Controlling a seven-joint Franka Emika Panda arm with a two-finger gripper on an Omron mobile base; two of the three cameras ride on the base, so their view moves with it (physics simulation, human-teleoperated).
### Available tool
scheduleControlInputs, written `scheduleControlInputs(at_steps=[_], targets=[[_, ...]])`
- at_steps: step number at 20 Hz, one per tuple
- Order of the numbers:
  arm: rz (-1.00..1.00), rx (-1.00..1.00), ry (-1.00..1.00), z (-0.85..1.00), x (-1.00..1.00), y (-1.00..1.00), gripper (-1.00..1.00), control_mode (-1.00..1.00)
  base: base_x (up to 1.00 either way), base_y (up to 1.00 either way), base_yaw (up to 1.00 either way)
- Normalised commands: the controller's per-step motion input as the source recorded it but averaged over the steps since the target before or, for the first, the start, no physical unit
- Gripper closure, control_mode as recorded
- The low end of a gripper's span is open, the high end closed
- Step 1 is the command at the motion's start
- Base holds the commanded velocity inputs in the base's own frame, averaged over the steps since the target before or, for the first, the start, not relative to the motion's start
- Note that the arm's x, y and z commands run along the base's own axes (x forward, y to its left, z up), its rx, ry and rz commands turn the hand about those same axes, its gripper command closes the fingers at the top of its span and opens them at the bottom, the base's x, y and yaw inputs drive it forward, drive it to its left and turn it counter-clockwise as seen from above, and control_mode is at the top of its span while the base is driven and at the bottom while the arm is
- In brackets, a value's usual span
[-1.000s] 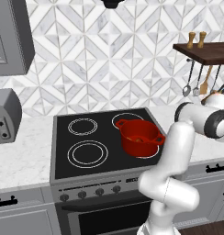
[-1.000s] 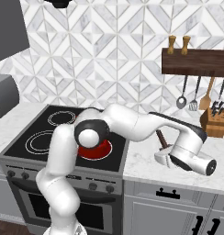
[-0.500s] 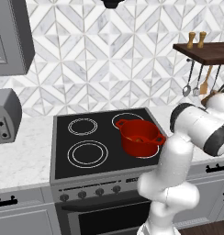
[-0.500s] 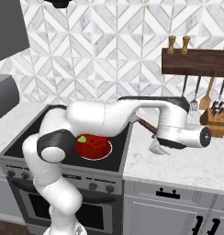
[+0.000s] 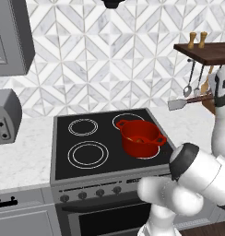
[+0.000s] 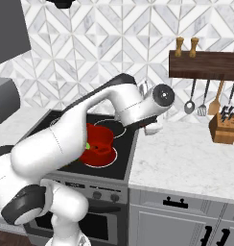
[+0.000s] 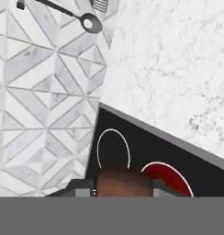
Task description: Put the bell pepper and lemon wedge in the pot. Retrieve the spatula and lightly stir the vegetables in the pot.
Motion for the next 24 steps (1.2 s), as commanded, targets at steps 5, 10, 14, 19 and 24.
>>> scheduleControlInputs(at_steps=[5, 10, 14, 19, 24], targets=[[0.3, -0.73, -0.03, 0.65, 0.2, 0.76, 1.0, -1.0, 0.0, 0.0, 0.0], [0.28, -0.66, 0.16, 0.38, 0.41, 0.62, 1.0, -1.0, 0.0, 0.0, 0.0], [0.18, -0.39, 0.38, 0.1, 0.2, 0.55, 1.0, -1.0, 0.0, 0.0, 0.0], [0.04, -0.09, 0.19, 0.0, -0.07, 0.75, 1.0, -1.0, 0.0, 0.0, 0.0], [0.0, -0.11, 0.0, -0.06, 0.03, 0.49, 1.0, -1.0, 0.0, 0.0, 0.0]])
